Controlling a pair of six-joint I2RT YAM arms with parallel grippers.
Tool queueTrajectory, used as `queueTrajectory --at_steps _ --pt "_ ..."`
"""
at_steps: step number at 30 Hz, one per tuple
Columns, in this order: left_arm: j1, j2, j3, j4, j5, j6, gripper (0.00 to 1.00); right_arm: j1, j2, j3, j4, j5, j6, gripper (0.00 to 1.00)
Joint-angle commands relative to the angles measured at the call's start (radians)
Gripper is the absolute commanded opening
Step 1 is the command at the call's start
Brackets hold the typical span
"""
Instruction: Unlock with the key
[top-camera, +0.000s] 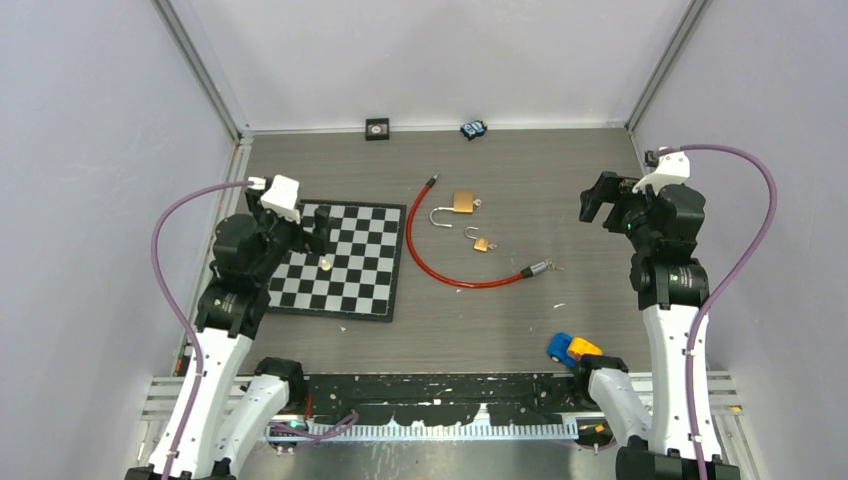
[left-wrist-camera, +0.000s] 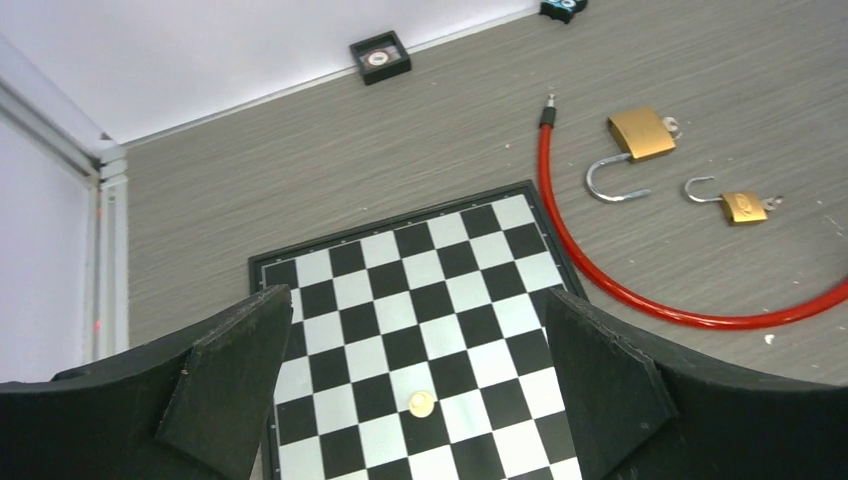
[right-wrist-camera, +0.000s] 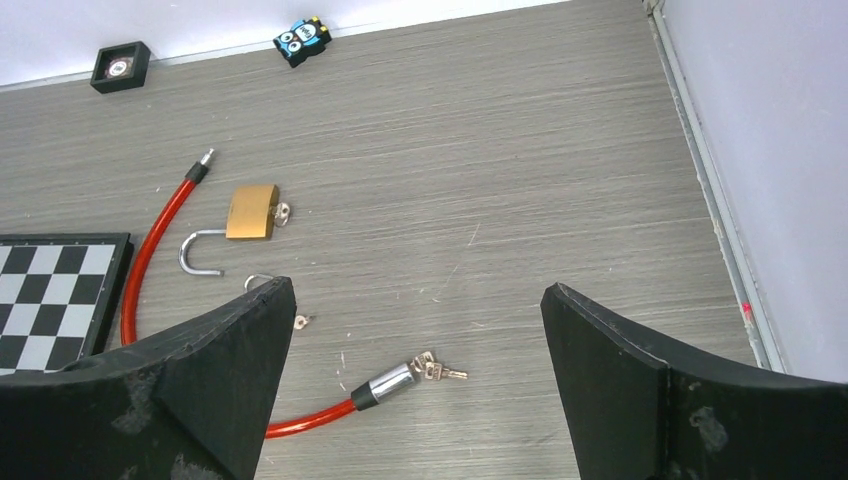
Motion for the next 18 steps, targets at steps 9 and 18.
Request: queueTrajectory --at_steps 9,18 --pt "0.01 0.022 0.063 -0.095 0.089 -0.029 1.0 -0.001 0.042 -0.013 0.04 0.013 -0.02 0.98" --pt "0.014 0.034 0.043 -0.091 0.094 -0.022 1.0 -0.001 0.055 -0.008 0.033 -0.005 -0.014 0.98"
